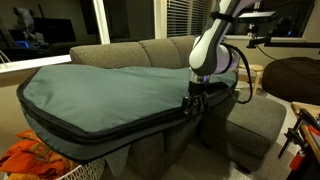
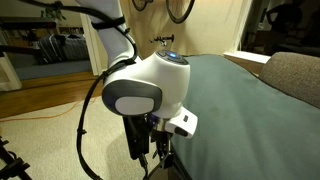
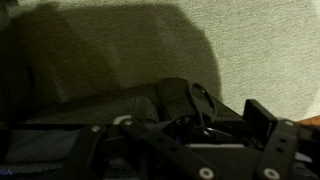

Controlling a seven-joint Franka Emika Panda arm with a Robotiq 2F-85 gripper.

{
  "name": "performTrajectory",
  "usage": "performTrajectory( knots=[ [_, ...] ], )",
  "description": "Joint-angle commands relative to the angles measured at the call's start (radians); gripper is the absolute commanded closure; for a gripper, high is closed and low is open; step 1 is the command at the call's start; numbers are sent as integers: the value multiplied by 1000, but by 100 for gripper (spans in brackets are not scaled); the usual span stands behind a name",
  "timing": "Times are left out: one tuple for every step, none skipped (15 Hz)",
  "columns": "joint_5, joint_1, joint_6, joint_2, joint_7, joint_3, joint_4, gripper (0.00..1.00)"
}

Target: Open the zip

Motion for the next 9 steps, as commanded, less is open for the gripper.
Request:
performTrajectory(
  knots=[
    [-32, 0, -60, -1, 34, -17, 28, 0],
    [-29, 0, -73, 0, 35, -19, 34, 0],
    [-27, -1, -89, 1, 34, -19, 39, 0],
    [-25, 0, -100, 2, 34, -21, 43, 0],
    [-23, -1, -117, 0, 33, -21, 45, 0],
    [-22, 0, -131, -2, 34, -24, 47, 0],
    [-22, 2, -145, -3, 35, -26, 49, 0],
    [-19, 1, -153, -4, 33, -25, 48, 0],
    [-17, 0, -158, -3, 27, -23, 47, 0]
  ],
)
